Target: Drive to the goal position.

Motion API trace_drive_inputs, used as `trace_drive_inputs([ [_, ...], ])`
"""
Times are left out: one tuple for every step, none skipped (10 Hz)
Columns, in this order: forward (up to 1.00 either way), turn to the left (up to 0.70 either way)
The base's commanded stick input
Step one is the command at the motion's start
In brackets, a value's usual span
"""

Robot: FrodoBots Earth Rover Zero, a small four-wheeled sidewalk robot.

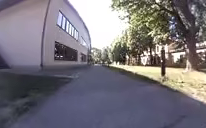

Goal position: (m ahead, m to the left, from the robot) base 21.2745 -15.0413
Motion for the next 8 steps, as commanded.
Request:
trace_drive_inputs([
  [0.45,0.00],
  [0.45,0.00],
  [0.45,0.00],
  [0.45,0.00],
  [0.45,0.00],
  [0.45,0.00],
  [0.45,0.00],
  [0.45,0.00],
])
